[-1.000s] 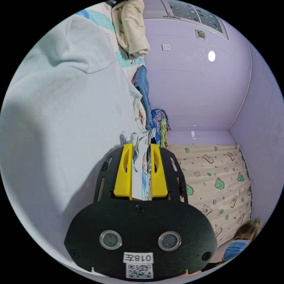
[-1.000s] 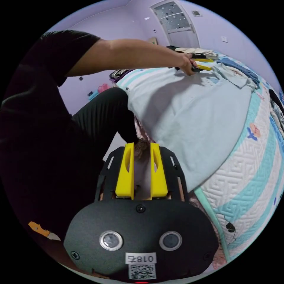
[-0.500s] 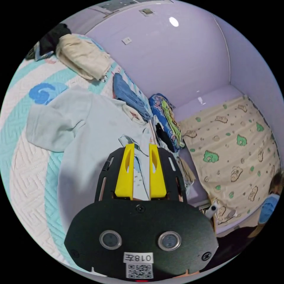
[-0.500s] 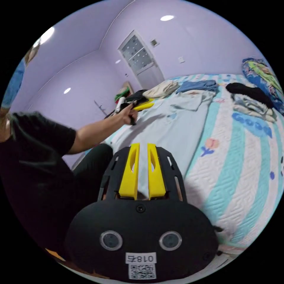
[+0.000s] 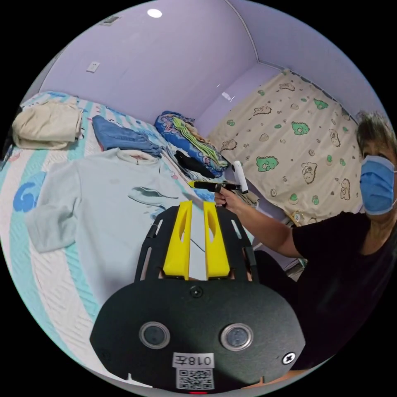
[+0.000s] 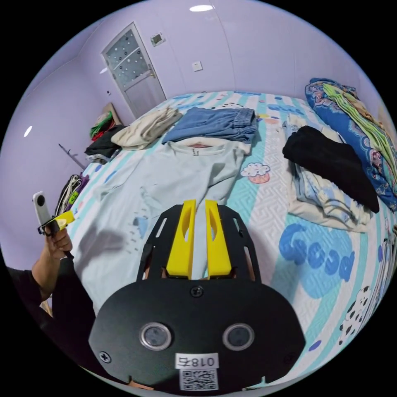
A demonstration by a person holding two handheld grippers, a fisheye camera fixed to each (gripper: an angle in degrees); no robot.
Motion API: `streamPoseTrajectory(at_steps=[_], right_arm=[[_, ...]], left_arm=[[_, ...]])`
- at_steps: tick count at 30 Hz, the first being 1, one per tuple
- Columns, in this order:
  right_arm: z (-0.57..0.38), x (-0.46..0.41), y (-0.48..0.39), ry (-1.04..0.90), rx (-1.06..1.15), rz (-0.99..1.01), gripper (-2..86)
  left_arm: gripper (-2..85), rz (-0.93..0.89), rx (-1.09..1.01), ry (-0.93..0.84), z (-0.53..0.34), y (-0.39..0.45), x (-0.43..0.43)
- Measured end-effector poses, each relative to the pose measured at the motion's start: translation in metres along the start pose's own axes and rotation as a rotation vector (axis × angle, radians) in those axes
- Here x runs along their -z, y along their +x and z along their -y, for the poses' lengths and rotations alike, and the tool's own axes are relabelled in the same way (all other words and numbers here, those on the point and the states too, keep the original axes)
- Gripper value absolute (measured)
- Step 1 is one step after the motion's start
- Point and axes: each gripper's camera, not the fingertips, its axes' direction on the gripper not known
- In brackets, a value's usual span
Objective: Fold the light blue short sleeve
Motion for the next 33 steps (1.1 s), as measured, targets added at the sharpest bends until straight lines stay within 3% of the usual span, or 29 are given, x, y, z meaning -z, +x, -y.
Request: streamPoseTrajectory(at_steps=[5, 9, 14, 17, 20, 26, 33], right_arm=[[0.052, -0.012, 0.021, 0.028, 0.057, -0.054, 5.0], [0.095, -0.019, 0.010, 0.001, 0.322, -0.107, 5.3], [0.129, -0.029, -0.007, -0.157, 0.584, -0.112, 5.7], [0.149, -0.032, 0.001, -0.265, 0.498, 0.084, 7.7], [0.153, -0.040, 0.007, -0.327, 0.442, 0.083, 8.4], [0.133, -0.032, 0.020, -0.325, 0.361, 0.126, 8.3], [0.118, -0.022, 0.070, -0.255, 0.135, 0.269, 8.4]], left_arm=[[5.9, 0.078, -0.137, -0.114, 0.067, 0.002, -0.063], [6.4, 0.378, -0.282, -0.191, 0.090, 0.012, -0.104], [9.1, 0.468, -0.194, -0.274, 0.089, -0.008, -0.105], [10.1, 0.437, -0.157, -0.286, 0.091, -0.016, -0.102], [10.6, 0.450, -0.188, -0.332, 0.098, -0.016, -0.108], [10.8, 0.480, -0.264, -0.454, 0.102, -0.017, -0.120], [10.8, 0.453, -0.241, -0.441, 0.115, -0.029, -0.093]])
